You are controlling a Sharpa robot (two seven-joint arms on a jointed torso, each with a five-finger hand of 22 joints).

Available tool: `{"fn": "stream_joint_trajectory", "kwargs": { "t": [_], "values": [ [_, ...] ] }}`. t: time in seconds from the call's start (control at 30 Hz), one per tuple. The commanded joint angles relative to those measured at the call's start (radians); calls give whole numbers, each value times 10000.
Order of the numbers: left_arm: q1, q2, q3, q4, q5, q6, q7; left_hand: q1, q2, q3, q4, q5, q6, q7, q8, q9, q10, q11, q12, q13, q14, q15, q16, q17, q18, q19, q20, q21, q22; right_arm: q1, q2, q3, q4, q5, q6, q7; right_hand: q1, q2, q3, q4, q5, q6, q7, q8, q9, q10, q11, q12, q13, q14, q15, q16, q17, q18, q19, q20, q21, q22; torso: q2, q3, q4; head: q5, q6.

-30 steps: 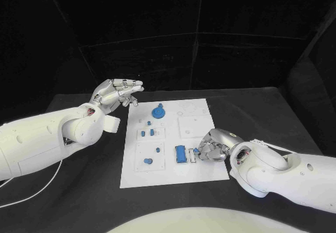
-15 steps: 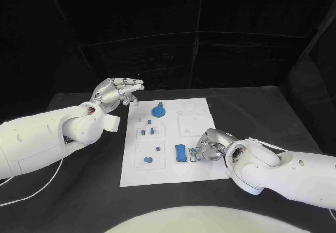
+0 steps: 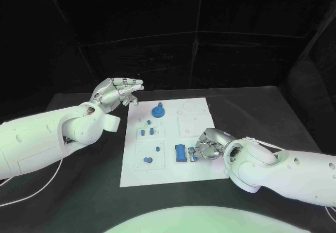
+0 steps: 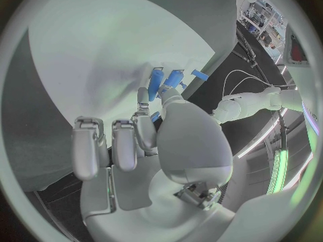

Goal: Assemble the parts on the task board

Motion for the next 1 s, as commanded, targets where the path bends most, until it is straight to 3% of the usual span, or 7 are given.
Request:
{"fn": "stream_joint_trajectory", "kwargs": {
  "t": [0.03, 0.23, 0.37, 0.6, 0.7, 0.83, 1.0],
  "values": [
    [21, -7, 8, 28, 29, 125, 39, 31, 104, -32, -44, 36, 19, -69, 52, 1, -1, -39, 45, -11, -24, -20, -32, -10, 152, 40, -16, -62, -12, 15, 52, 5, -38, -190, 149, -36, -108, -19, -12, 77, -137, 3, 29, 35, 26, 109, -70, -48, 306, 733, -72, 53, 995, -144, 638, -73, 46, 2164, -4, 2, 7, 14, -3],
    [25, -12, 8, 35, 29, 127, 33, 28, 98, -41, -43, 33, 22, -70, 56, -1, 4, -41, 48, -14, -30, -24, -35, -21, 152, 42, -20, -68, -16, 16, 131, 5, -135, -224, 254, -46, -111, -9, -54, 100, -267, -12, 30, 41, 60, 105, -70, -75, 289, 730, -74, 46, 984, -143, 636, -78, 44, 2162, 0, 0, 3, 18, -5],
    [28, -15, 8, 40, 29, 126, 31, 28, 98, -41, -43, 33, 22, -70, 56, -1, 4, -41, 48, -14, -30, -24, -35, -21, 152, 42, -20, -68, -16, 16, 153, 5, -176, -254, 367, -52, -160, 8, -156, 167, -603, -40, 43, 50, 118, 98, -59, -114, 267, 725, -66, 33, 964, -140, 627, -76, 33, 2153, -1, -2, -2, 22, -5],
    [33, -22, 8, 45, 29, 122, 25, 28, 98, -41, -43, 33, 22, -70, 56, -1, 4, -41, 48, -14, -30, -24, -35, -21, 152, 42, -20, -68, -16, 16, 157, 5, -202, -364, 452, -68, -576, 16, -821, 474, -2952, -103, 99, 86, 298, 60, -3, -244, 195, 708, -17, -19, 888, -122, 578, -33, -21, 2104, -1, 1, -1, 22, -22],
    [35, -23, 8, 44, 29, 126, 22, 28, 98, -41, -43, 33, 22, -70, 56, -1, 4, -41, 48, -14, -30, -24, -35, -21, 152, 42, -20, -68, -16, 17, 142, 5, -192, -400, 432, -73, -736, 86, -1131, 520, -3703, -151, 107, 91, 376, 26, 10, -323, 149, 701, -6, -45, 850, -115, 561, -19, -41, 2086, -2, 3, 1, 18, -28],
    [35, -18, 8, 35, 29, 135, 19, 28, 98, -41, -43, 33, 22, -70, 56, -1, 4, -41, 48, -14, -30, -24, -35, -21, 152, 42, -20, -68, -16, 17, 115, 5, -165, -433, 344, -72, -887, 166, -1426, 540, -4137, -180, 110, 102, 456, 18, 14, -340, 143, 703, -3, -51, 847, -114, 559, -12, -46, 2085, -6, 11, -3, 19, -27],
    [35, -1, 8, 19, 29, 151, 18, 28, 98, -41, -43, 33, 22, -70, 56, -1, 4, -41, 48, -14, -30, -24, -35, -21, 152, 42, -20, -68, -16, 16, -15, 5, -68, -491, 216, -29, -857, 185, -1500, 514, -4170, -191, 108, 106, 484, 19, 13, -335, 149, 705, -3, -47, 857, -113, 557, -11, -49, 2083, -9, 17, 1, 7, -14]
  ]
}}
